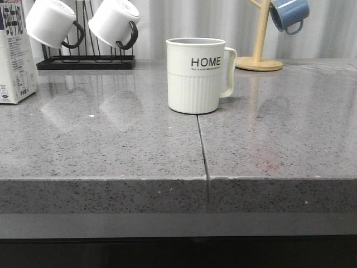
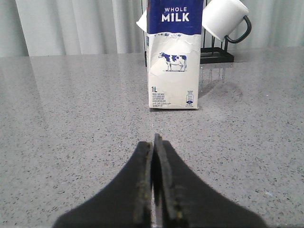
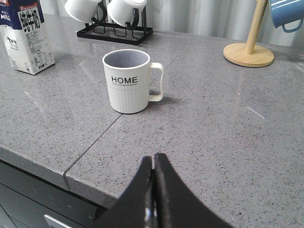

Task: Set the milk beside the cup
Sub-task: 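Move the left gripper to the milk carton and close on it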

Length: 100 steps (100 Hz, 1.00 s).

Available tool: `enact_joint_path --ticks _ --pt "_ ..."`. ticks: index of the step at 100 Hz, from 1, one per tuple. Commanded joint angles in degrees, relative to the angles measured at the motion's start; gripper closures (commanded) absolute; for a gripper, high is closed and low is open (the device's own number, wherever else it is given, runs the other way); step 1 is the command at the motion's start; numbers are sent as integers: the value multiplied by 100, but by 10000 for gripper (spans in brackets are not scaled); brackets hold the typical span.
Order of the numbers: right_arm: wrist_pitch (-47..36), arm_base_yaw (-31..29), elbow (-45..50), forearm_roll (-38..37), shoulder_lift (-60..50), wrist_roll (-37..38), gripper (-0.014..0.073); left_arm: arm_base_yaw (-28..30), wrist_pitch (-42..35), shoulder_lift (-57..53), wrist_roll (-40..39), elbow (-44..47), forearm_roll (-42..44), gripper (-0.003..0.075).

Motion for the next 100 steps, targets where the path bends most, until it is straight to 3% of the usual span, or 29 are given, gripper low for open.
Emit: enact_joint_path --ticks 1,48,58,77,100 --pt "-378 -20 -138 -15 71 -57 649 -18 -495 -171 6 252 18 741" --pt "-378 -20 -138 -15 71 -57 649 -18 -980 -171 6 16 34 741" --pt "-378 -20 -138 -15 71 -57 649 -18 -660 -160 6 -436 34 741" --pt "-378 -20 -138 -15 71 -57 649 -18 978 239 6 -1565 34 741" --pt "-378 -20 -138 -15 71 -57 649 -18 1147 1110 6 -2232 34 741"
